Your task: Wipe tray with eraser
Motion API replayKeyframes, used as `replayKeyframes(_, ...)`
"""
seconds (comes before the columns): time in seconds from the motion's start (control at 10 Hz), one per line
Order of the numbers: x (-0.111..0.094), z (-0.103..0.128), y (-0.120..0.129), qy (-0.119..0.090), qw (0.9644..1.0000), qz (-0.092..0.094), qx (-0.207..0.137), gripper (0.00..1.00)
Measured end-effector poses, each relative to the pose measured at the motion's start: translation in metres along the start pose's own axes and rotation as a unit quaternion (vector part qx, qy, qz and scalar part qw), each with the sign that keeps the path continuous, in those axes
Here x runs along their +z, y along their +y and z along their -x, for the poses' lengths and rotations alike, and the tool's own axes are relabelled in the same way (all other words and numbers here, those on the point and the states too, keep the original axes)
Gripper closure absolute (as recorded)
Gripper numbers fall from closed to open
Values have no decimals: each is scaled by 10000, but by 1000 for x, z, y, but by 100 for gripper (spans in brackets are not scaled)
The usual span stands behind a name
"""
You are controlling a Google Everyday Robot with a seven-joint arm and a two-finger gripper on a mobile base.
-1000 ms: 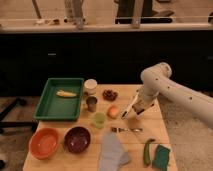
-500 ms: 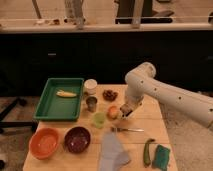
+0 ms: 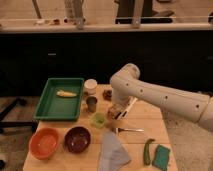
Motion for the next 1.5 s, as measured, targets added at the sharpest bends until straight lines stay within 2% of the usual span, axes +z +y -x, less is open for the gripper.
replayKeyframes(0.5,-12,51,-48,-48,9986,-94,-513,100)
replayKeyframes(0.7,-15,69,-58,-76,9973,-125,-724,100)
replayKeyframes(1.5,-16,69,-58,-77,9970,-141,-752,100)
